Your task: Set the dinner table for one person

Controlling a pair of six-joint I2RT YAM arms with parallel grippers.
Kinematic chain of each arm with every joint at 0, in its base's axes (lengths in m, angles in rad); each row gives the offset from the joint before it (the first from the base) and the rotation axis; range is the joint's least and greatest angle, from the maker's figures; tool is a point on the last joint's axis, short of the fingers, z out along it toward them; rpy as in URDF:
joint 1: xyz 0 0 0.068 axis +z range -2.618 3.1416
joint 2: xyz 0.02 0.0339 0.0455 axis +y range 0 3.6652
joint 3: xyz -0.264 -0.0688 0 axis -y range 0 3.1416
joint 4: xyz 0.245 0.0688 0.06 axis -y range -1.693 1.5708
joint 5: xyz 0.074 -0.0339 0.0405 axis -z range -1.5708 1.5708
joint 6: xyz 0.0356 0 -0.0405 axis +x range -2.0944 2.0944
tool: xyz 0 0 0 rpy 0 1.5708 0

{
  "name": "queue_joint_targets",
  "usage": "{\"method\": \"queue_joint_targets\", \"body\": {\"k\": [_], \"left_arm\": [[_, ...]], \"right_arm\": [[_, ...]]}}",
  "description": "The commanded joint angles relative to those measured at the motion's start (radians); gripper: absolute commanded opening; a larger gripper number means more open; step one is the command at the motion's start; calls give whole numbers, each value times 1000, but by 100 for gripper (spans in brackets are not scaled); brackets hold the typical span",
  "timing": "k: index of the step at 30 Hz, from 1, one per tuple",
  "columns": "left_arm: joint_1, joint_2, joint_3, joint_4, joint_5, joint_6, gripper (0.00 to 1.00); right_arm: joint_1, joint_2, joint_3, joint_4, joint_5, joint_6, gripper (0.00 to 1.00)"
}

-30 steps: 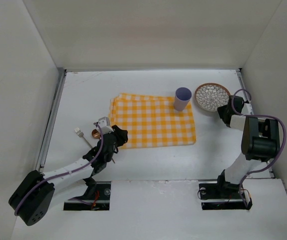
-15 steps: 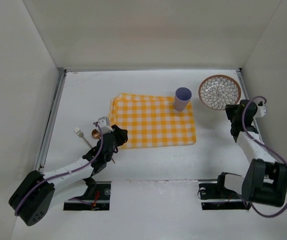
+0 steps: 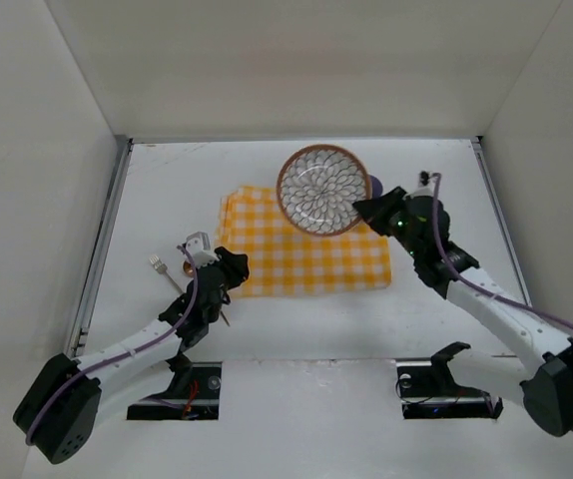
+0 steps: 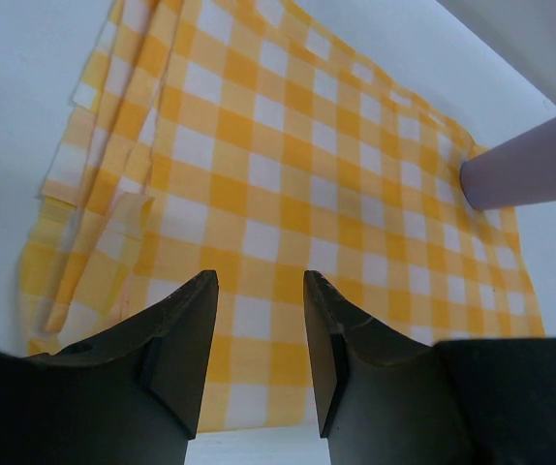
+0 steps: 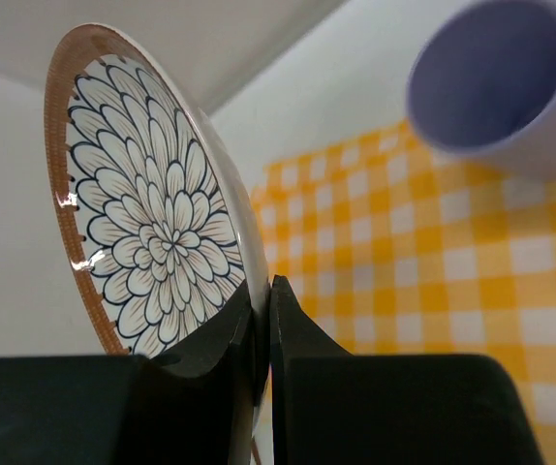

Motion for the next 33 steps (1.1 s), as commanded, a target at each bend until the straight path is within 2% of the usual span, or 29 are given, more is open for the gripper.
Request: {"method": "queue_joint_targets", "body": {"k": [1,6,12,26,33], "left_arm": [[30,-28,-11,-17,-37,19,38],[61,-47,-17,-24,-52,22,37],[79,-111,-31,-63,-79,19,38],[73,-55,-17,-55,-57,10,38],[78,-68,-22,-57,-51,8,38]], "right_arm": [[92,78,68,137,24,21,4],[188,288,109,217,6,52,4],[221,449,135,295,-33,107,4],[229,597,135,370,-31,170,5],[218,618,112,373,-16,183,5]]}}
